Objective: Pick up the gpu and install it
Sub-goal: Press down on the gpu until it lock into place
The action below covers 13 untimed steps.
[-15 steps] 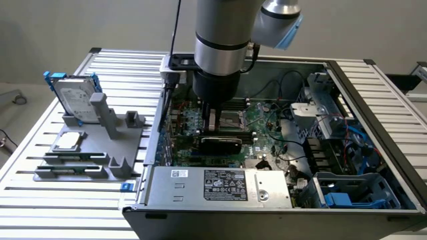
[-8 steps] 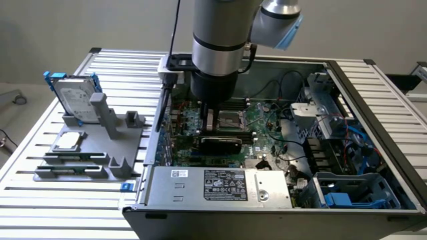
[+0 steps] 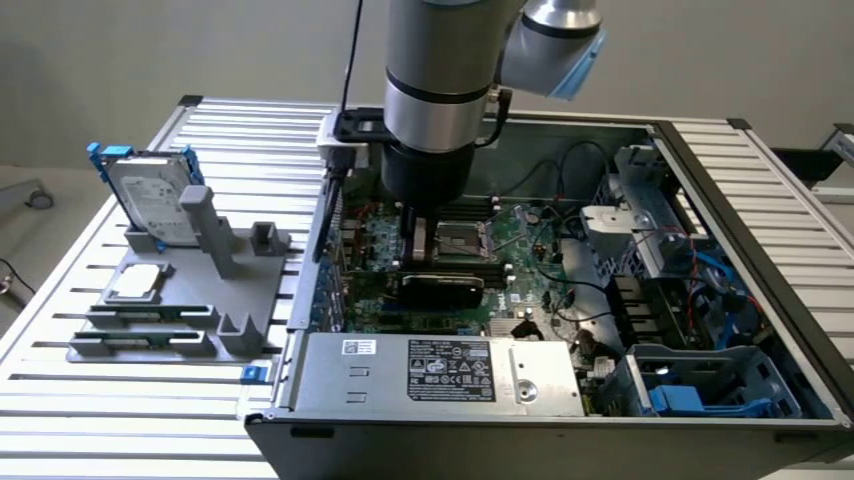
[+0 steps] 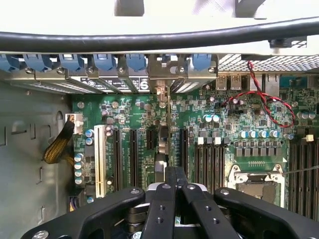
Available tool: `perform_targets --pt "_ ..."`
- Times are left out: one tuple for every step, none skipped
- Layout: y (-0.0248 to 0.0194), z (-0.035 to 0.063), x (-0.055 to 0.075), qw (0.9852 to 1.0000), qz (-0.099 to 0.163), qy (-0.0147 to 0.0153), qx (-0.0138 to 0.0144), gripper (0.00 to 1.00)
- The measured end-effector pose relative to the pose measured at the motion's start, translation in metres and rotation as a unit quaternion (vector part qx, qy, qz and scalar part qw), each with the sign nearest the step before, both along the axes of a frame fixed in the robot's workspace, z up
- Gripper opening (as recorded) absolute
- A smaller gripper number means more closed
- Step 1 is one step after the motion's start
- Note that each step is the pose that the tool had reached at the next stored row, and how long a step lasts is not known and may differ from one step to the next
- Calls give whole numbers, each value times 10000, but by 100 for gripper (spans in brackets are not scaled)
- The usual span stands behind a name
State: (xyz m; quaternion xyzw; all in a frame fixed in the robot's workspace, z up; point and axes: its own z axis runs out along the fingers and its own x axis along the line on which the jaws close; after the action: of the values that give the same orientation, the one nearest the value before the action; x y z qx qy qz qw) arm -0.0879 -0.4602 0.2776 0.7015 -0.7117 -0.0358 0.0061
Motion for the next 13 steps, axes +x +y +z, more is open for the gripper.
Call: perform_targets --pt "0 -8 0 10000 1 0 0 11" --pt "0 -19 -1 10000 1 0 0 11" --pt "0 -29 -1 10000 1 0 0 11" --pt "0 -36 -1 10000 1 0 0 11" --pt "0 -43 -1 10000 1 0 -1 11" --pt "0 -49 -2 10000 1 0 0 11" --pt "0 -54 -3 10000 1 0 0 11" --pt "0 -57 -3 10000 1 0 -1 11" --pt "0 -61 -3 10000 1 0 -1 11" --pt "0 -65 -3 10000 1 0 -1 11" --pt "0 -68 -3 10000 1 0 -1 11" --pt "0 -72 -3 10000 1 0 -1 11" --pt "-1 -74 -4 10000 1 1 -2 11"
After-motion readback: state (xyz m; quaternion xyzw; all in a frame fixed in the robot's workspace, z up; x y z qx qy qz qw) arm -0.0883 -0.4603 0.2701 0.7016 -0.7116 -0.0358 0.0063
